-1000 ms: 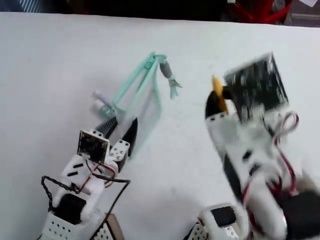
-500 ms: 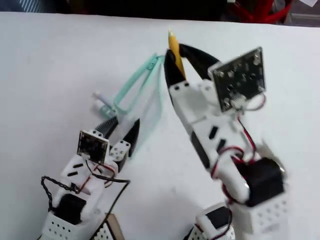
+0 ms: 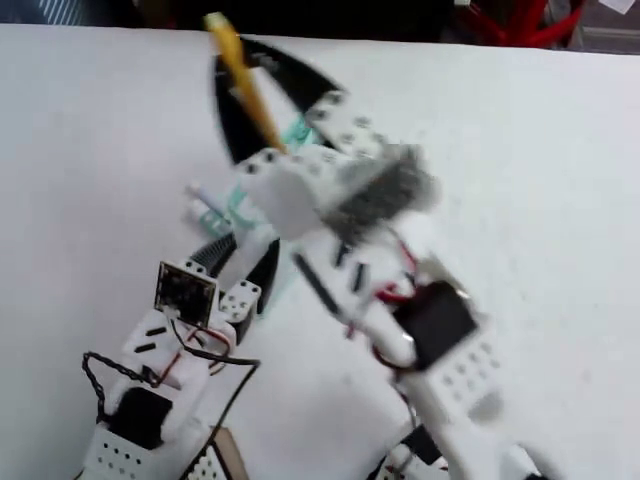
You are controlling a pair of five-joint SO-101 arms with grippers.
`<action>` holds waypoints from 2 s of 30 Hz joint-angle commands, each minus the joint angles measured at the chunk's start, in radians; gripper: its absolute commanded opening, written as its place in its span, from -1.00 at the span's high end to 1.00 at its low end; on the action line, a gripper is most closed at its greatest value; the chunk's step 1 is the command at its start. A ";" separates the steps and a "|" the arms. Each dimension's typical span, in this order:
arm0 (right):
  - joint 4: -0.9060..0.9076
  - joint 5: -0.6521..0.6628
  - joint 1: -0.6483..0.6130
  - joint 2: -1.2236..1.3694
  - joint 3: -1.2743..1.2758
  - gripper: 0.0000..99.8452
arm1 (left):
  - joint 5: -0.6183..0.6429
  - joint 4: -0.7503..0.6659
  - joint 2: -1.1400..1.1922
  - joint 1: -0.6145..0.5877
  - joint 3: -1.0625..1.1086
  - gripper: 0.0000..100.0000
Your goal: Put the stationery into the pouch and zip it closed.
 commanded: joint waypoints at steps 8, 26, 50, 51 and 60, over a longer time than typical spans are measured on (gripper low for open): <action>-0.257 0.006 -0.056 0.156 -0.015 0.97 | -0.009 -0.014 0.008 -0.007 -0.005 0.69; -0.255 0.000 0.030 -0.191 0.430 0.97 | -0.005 -0.015 0.008 -0.013 -0.008 0.69; 0.549 -0.218 0.199 -0.140 0.037 0.55 | -0.003 -0.015 0.008 -0.013 -0.003 0.69; 0.585 -0.241 0.219 -0.117 -0.026 0.55 | -0.003 -0.015 0.008 -0.013 -0.003 0.69; 0.759 -0.328 0.292 0.153 -0.353 0.55 | -0.003 -0.015 0.008 -0.013 -0.005 0.69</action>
